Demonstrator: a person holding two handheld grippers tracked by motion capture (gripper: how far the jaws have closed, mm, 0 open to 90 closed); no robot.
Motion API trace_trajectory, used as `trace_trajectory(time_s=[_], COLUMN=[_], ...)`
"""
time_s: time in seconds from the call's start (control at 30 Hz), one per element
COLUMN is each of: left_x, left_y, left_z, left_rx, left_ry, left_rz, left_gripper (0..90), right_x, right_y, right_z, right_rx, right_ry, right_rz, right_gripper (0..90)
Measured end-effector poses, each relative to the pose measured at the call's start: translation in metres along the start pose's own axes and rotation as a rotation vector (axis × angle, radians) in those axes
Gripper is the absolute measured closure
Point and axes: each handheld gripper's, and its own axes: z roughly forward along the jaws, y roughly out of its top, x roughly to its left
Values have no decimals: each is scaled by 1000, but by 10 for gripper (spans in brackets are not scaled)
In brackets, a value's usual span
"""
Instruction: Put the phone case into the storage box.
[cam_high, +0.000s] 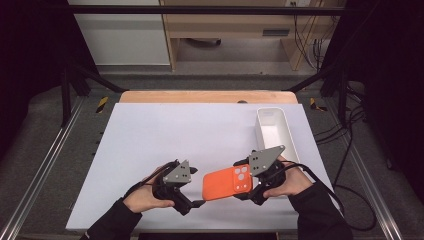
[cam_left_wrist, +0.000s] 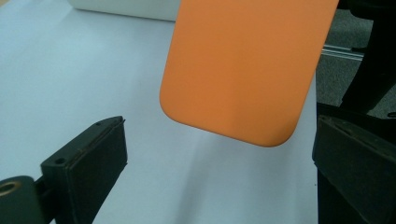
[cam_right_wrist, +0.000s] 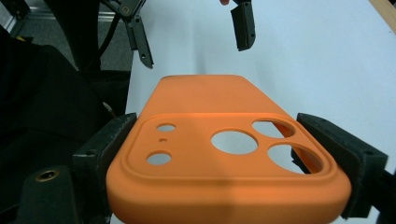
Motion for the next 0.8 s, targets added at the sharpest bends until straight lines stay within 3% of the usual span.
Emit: trace_trajectory(time_s=[0.8], left_x=[2], left_y=[14], left_z=[7], left_rx=[118], left_ry=[-41], left_rz=[38], left_gripper=[24], right_x=[-1], right_y=[17], right_z=[8], right_rx=[119], right_ry=[37], right_rz=[-15], right_gripper=[159])
